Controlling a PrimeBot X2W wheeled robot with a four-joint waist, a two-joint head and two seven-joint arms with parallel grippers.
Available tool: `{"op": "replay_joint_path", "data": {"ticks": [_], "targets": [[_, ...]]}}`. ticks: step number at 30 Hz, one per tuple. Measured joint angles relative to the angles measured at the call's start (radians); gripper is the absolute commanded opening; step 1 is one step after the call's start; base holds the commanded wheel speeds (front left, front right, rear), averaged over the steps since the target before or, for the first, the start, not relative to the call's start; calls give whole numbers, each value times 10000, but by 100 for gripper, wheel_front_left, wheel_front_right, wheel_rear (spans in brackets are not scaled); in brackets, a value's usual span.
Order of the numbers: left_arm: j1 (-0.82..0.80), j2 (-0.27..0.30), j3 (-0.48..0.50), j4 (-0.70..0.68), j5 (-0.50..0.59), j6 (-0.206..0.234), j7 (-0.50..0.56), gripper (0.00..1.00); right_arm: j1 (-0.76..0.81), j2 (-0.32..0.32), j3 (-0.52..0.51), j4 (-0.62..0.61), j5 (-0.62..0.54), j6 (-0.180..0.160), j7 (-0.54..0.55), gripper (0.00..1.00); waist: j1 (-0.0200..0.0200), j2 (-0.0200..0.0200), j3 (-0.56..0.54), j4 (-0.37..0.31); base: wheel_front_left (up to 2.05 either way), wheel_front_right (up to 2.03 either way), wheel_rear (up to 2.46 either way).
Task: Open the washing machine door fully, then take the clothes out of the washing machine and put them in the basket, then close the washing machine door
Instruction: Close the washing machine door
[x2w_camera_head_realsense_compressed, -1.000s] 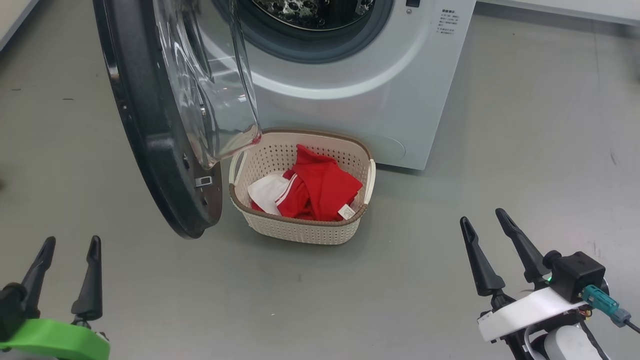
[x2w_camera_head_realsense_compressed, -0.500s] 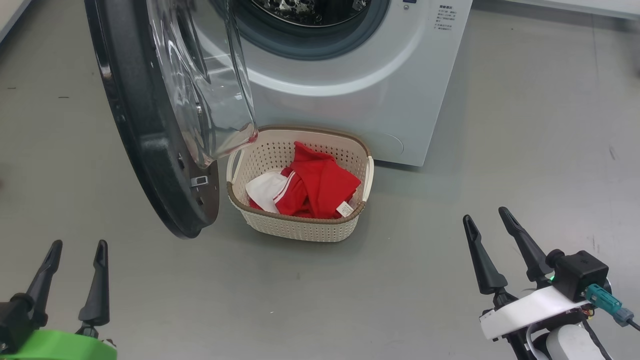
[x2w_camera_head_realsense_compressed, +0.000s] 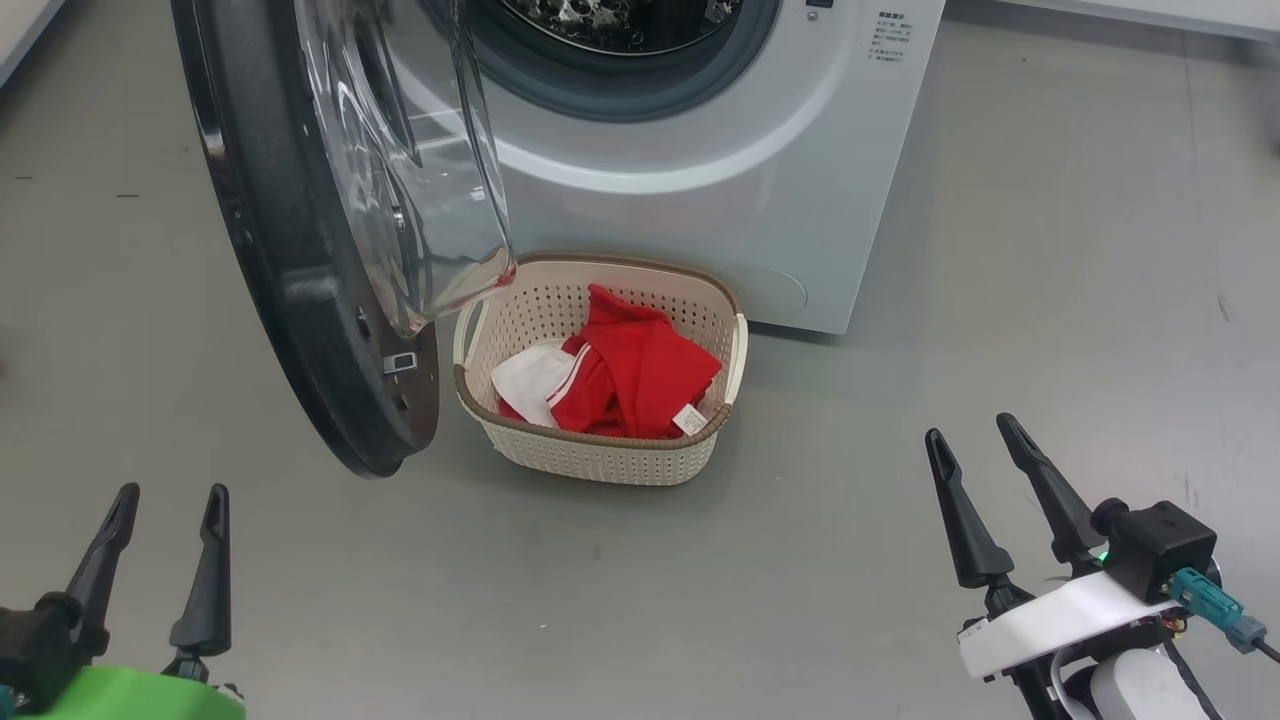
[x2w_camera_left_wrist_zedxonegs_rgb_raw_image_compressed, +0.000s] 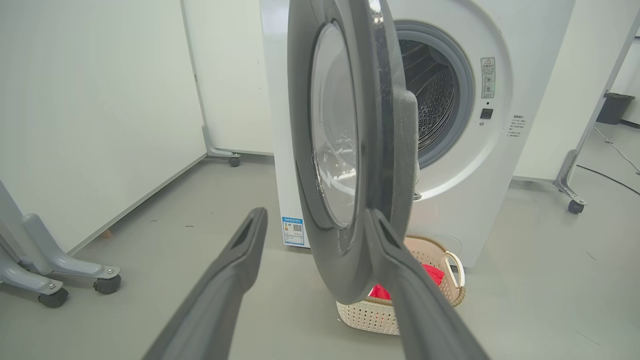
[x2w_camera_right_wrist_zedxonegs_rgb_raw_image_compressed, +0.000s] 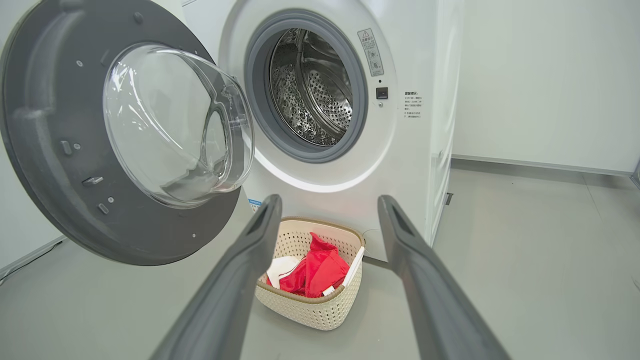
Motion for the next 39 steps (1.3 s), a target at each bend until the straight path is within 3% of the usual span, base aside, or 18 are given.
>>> {"op": "replay_joint_path", "data": {"ticks": [39], "targets": [[4, 144, -54, 291, -2, 0, -265, 100, 0, 92, -4, 13, -15, 0, 0, 100, 0, 0, -36, -51, 0, 0, 0]]}}
